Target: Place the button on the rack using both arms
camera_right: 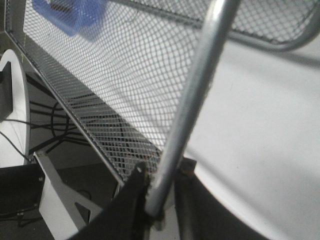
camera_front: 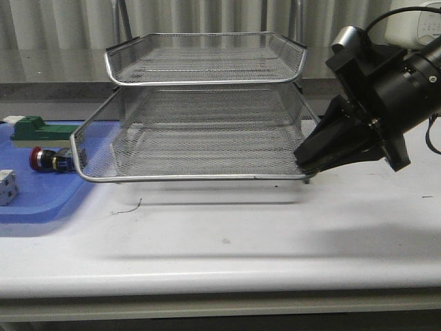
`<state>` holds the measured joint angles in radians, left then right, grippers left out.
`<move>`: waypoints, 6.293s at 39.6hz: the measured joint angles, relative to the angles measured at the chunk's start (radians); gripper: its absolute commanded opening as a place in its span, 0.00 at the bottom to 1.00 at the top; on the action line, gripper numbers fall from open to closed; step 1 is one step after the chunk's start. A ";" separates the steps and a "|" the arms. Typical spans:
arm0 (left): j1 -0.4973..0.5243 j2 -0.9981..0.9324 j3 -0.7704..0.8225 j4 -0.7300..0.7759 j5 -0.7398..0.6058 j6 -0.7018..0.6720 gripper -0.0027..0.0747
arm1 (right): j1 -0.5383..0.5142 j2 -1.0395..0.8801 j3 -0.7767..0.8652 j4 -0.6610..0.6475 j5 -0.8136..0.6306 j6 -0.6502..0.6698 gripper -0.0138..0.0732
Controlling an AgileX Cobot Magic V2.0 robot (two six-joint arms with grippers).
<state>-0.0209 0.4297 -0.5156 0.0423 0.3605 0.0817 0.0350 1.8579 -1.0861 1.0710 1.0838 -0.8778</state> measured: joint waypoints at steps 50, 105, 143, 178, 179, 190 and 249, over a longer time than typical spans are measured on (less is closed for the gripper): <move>0.000 0.000 0.000 0.000 0.004 0.000 0.75 | -0.042 -0.266 -0.142 -0.308 -0.049 0.325 0.23; 0.000 0.000 0.000 0.000 0.004 0.000 0.75 | -0.042 -1.490 0.660 -0.723 -0.702 0.545 0.09; 0.000 0.199 -0.097 -0.054 -0.006 0.000 0.75 | -0.042 -1.630 0.722 -0.723 -0.703 0.545 0.09; 0.024 1.365 -1.154 -0.144 0.681 0.525 0.75 | -0.042 -1.630 0.722 -0.723 -0.703 0.545 0.09; 0.030 1.389 -1.173 -0.182 0.697 0.573 0.75 | -0.042 -1.630 0.722 -0.723 -0.703 0.545 0.09; 0.078 1.602 -1.289 -0.351 0.725 0.812 0.75 | -0.042 -1.630 0.722 -0.723 -0.703 0.545 0.09; 0.004 1.867 -1.382 -0.266 0.577 0.970 0.75 | -0.042 -1.630 0.722 -0.723 -0.703 0.545 0.09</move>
<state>-0.0167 2.2969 -1.8971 -0.2237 0.9375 1.0519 -0.0073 0.2284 -0.3646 0.3481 0.3807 -0.3323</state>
